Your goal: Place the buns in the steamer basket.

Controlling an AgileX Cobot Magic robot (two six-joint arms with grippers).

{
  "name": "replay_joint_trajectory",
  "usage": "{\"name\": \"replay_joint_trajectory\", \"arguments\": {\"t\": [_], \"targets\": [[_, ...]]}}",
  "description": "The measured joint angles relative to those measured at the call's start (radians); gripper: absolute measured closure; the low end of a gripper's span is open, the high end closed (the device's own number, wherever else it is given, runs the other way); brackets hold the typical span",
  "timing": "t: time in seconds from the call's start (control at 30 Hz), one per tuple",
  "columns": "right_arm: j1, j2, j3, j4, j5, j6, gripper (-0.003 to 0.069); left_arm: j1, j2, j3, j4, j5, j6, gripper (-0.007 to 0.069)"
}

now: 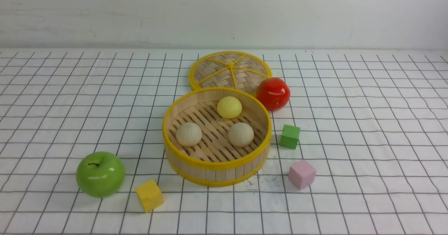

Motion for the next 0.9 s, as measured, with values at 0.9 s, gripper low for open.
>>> {"name": "replay_joint_trajectory", "arguments": {"t": [0.9], "targets": [[-0.267, -0.672, 0.792, 0.058, -0.176, 0.000, 0.0655, 0.000, 0.000, 0.000, 0.000, 0.000, 0.000, 0.0603]]}}
